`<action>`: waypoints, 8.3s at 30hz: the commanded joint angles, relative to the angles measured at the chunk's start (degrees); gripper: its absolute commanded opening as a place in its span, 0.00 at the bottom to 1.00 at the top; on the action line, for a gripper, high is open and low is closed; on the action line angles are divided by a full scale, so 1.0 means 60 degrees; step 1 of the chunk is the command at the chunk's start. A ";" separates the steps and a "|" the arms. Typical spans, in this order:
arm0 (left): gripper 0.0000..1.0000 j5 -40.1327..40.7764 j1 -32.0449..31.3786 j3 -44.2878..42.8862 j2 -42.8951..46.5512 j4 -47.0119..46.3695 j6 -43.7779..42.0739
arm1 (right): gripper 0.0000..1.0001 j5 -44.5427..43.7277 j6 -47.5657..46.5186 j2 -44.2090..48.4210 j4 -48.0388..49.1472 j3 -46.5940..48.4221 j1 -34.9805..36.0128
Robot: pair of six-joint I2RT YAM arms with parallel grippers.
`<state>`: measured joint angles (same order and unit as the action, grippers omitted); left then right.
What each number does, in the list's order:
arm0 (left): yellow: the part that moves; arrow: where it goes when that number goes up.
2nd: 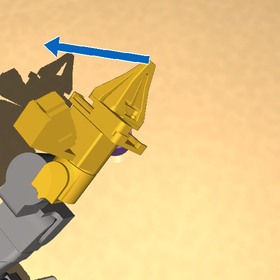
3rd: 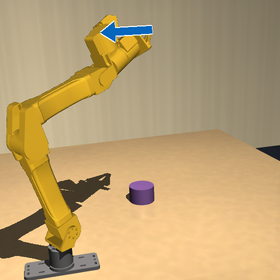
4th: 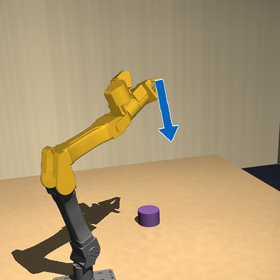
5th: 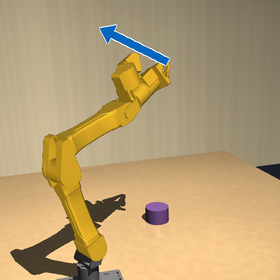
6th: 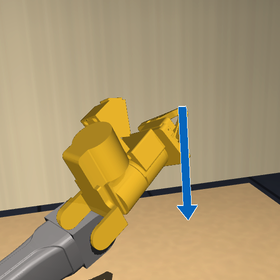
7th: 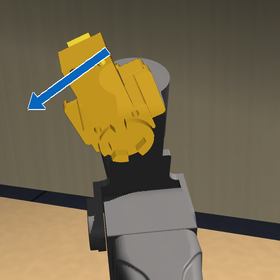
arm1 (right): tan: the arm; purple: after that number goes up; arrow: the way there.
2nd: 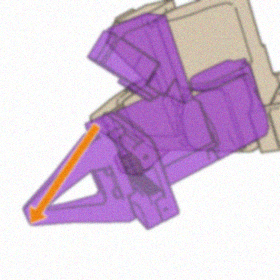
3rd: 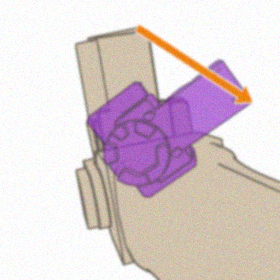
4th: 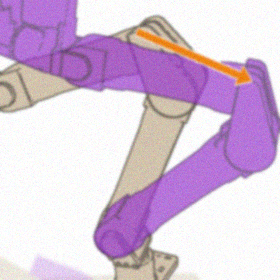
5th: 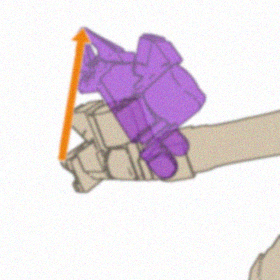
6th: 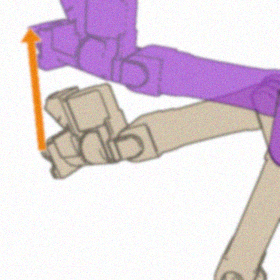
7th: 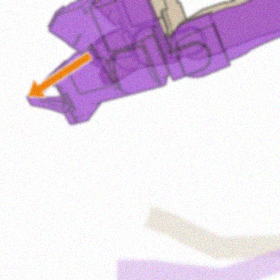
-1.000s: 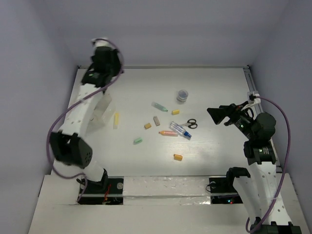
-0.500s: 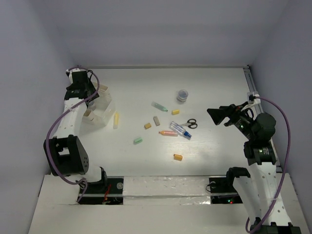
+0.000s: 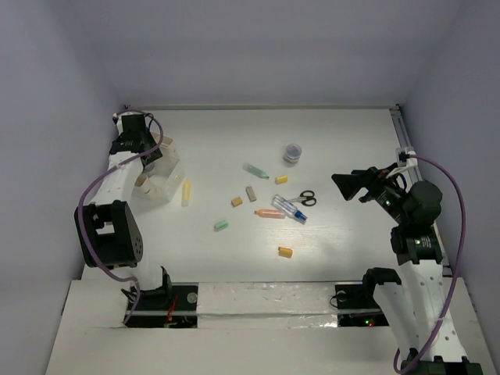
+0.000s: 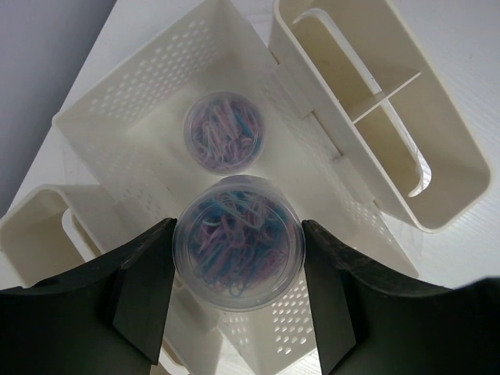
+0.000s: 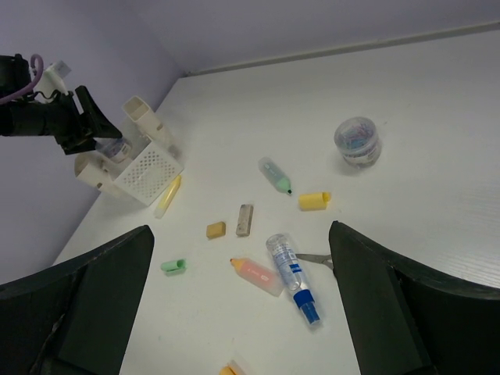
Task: Sort the stationery into containers
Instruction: Place the stationery in the storage box, then pick up the stationery from the center of the board, then place the stationery in the storage box, then pick up the stationery from the center of the board.
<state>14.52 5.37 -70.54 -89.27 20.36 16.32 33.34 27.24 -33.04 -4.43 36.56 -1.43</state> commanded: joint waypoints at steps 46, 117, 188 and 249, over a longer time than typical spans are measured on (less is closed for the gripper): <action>0.99 -0.0004 -0.8657 -0.8924 -0.7180 -0.0141 -0.0141 | 1.00 -0.1940 -0.0205 0.1112 -0.0200 0.0148 -0.0040; 0.34 0.0978 -0.1583 0.2089 0.2590 -0.1694 0.0181 | 1.00 -0.0548 -0.0088 0.0745 0.0049 0.0162 -0.0040; 0.99 0.0185 -0.6446 0.4022 1.0864 -0.2221 -0.0463 | 0.78 -0.5893 -0.2709 -1.1088 -0.1458 0.6591 0.8294; 0.99 0.0128 -0.5216 0.4462 1.1701 -0.2412 -0.0464 | 0.34 -0.4946 -0.2988 -1.5338 -0.0437 1.3314 0.9028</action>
<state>14.26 -26.22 -43.92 -19.64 8.49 13.34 -2.63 10.22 -125.29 -17.12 109.71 52.23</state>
